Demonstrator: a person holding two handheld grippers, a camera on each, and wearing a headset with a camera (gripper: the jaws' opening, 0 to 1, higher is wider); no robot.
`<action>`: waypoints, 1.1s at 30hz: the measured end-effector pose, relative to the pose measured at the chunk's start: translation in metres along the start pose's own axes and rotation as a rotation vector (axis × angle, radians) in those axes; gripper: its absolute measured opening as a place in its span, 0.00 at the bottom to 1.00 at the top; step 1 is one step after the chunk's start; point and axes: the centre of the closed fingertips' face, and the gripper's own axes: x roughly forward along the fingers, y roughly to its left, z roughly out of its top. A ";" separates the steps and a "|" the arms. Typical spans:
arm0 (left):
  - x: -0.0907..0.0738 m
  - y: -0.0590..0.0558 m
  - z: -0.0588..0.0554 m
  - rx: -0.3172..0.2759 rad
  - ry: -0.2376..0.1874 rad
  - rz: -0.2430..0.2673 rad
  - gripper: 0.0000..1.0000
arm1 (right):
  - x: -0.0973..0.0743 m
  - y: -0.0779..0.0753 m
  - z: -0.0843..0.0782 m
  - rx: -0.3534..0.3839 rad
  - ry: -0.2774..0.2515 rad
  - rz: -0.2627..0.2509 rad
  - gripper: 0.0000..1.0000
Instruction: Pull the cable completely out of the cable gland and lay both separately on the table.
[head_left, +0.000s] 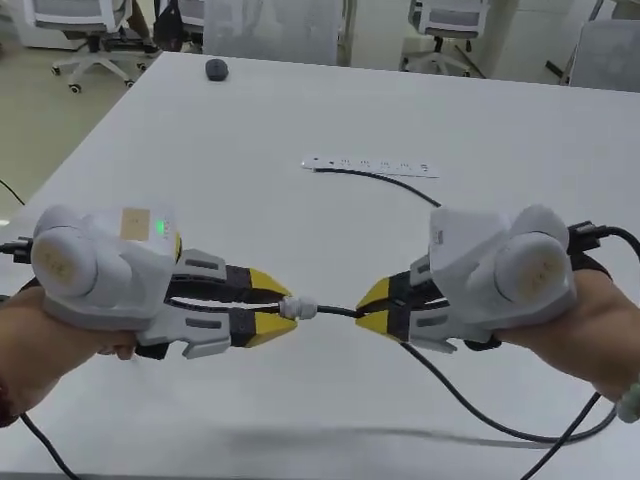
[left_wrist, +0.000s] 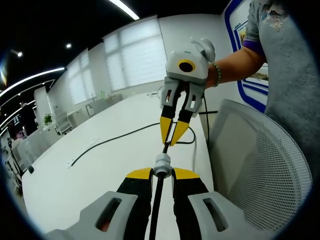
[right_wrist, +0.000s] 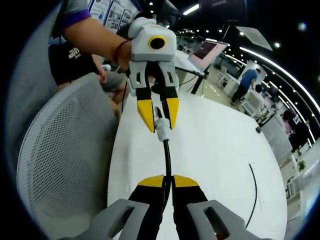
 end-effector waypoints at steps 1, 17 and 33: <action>0.000 0.000 -0.001 0.001 0.003 0.000 0.15 | -0.001 -0.001 -0.005 0.004 0.009 -0.001 0.00; -0.007 0.007 -0.004 0.002 -0.001 0.025 0.15 | -0.004 -0.004 -0.062 0.063 0.124 -0.002 0.00; -0.006 -0.001 0.000 0.010 -0.015 0.019 0.15 | -0.007 0.003 -0.069 0.104 0.128 -0.004 0.00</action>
